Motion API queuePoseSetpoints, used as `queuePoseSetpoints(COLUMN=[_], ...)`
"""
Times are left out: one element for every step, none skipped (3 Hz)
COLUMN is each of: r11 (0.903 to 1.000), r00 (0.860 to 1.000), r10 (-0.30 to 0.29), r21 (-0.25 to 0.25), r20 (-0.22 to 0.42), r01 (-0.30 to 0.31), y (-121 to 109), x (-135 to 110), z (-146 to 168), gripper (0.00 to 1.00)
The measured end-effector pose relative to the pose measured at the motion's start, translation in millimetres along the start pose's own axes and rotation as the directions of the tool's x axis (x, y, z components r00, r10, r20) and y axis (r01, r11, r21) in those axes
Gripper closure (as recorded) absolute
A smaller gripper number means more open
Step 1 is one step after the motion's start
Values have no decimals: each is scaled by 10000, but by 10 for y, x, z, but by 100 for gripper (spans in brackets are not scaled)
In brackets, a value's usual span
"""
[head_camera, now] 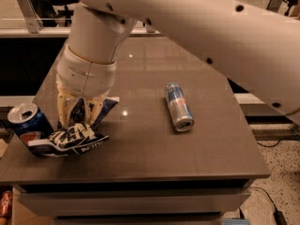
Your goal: Move blue chip bag near pepsi can
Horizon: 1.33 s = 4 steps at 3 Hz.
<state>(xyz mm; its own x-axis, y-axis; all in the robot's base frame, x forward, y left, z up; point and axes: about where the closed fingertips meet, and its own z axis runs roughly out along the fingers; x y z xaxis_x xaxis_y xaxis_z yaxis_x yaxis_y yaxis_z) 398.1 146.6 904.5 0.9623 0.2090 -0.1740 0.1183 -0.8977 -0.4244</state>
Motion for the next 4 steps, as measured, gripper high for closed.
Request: queuePoseSetpoints(r11=[10000, 9999, 10000, 10000], r00=[10000, 10000, 10000, 9999], r10=[32, 56, 27, -23], r21=[-57, -84, -43, 75], r20=[37, 43, 75, 160], r01=[-31, -55, -26, 22], y=[-18, -25, -34, -32], x=[12, 17, 19, 22], z=[26, 36, 39, 29], gripper=[38, 13, 0, 0])
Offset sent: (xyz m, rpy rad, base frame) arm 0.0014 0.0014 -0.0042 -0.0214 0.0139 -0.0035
